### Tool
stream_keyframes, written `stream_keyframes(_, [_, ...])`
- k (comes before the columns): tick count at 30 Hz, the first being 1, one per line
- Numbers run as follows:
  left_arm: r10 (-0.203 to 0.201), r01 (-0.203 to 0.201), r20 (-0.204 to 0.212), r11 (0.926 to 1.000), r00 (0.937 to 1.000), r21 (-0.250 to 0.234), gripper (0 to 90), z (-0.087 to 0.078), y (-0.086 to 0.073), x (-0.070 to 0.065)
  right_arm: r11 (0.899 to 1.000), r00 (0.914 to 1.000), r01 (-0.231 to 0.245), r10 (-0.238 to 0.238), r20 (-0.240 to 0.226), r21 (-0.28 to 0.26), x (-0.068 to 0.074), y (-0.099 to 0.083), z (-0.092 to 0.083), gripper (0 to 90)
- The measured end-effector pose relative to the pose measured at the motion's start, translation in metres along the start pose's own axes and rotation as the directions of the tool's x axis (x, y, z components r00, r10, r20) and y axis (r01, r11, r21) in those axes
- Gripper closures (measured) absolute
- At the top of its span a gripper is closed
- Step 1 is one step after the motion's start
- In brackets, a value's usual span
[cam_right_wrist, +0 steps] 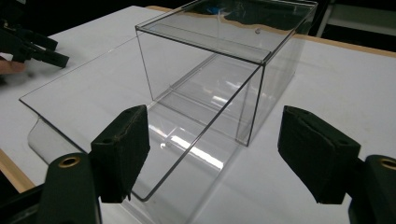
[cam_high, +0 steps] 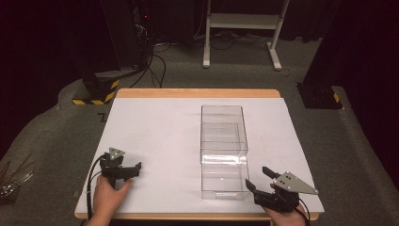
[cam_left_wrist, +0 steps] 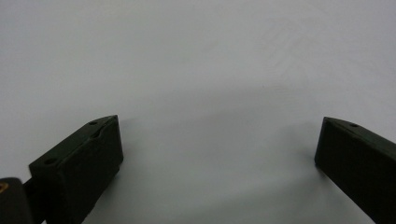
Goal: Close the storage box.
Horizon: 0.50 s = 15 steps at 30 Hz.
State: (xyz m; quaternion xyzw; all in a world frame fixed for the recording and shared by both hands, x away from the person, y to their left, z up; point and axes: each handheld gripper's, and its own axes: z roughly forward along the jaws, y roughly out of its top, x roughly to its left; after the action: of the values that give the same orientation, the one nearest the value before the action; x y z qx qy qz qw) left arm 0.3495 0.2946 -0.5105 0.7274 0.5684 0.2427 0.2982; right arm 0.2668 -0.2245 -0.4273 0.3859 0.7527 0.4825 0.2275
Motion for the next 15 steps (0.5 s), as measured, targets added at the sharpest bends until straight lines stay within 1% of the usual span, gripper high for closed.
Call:
stream_keyframes(2, [0.000, 0.000, 0.000, 1.0000, 1.0000, 0.000, 1.2, 0.0000, 0.0000, 0.0000, 1.000, 1.0000, -0.007, 0.007, -0.004, 0.000, 0.0022, -0.0011, -0.0019, 25.2])
stream_keyframes(8, [0.000, 0.000, 0.000, 1.0000, 1.0000, 0.000, 1.2, 0.0000, 0.0000, 0.0000, 1.000, 0.9999, -0.005, 0.005, -0.016, -0.001, 0.0058, -0.0045, -0.0047, 25.2])
stream_keyframes(15, [-0.001, 0.001, 0.001, 1.0000, 1.0000, 0.000, 1.3, 0.0001, 0.0000, -0.0001, 1.000, 0.9995, -0.009, 0.010, -0.031, 0.011, 0.0091, -0.0095, -0.0035, 25.3])
